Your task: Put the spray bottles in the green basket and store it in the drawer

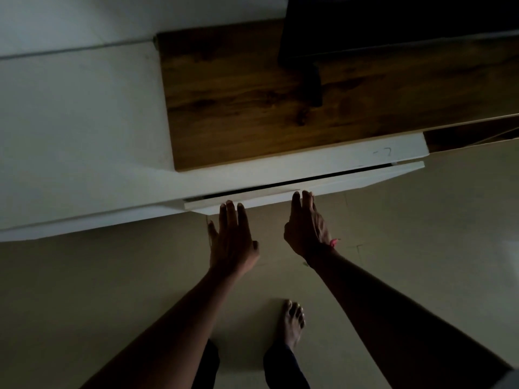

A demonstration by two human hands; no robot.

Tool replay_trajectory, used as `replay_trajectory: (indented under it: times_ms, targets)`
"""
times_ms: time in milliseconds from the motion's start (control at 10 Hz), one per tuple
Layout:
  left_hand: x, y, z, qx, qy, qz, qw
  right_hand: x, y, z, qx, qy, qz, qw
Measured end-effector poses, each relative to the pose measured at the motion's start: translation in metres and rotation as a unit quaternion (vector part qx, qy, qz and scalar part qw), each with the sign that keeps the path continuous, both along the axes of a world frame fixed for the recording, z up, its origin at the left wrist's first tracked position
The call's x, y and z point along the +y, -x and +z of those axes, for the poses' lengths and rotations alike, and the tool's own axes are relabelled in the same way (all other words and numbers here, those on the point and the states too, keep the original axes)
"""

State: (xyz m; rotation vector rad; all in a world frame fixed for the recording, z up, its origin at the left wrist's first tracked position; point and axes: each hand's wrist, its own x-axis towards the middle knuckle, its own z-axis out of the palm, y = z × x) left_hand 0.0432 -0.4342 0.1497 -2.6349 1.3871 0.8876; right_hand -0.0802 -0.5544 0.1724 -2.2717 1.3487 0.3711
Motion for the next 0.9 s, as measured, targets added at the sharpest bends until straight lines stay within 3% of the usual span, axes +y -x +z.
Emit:
replay_trajectory:
  times_ms: [200, 500, 700, 900]
  targets:
    - [-0.001, -0.003, -0.004, 0.033, -0.031, 0.002, 0.999, -0.012, -0.01, -0.007, -0.003, -0.073, -0.027, 0.997]
    - [-0.001, -0.018, -0.011, 0.022, -0.075, -0.045, 0.996, -0.024, -0.01, -0.005, 0.017, -0.088, -0.013, 0.996]
    - [0.004, -0.023, -0.007, 0.009, -0.078, -0.059, 0.995, -0.018, -0.002, -0.001, 0.015, -0.078, 0.019, 0.997]
    - [0.018, -0.05, 0.009, -0.026, -0.051, -0.101, 0.993, -0.01, 0.008, 0.015, 0.03, -0.133, 0.107, 0.985]
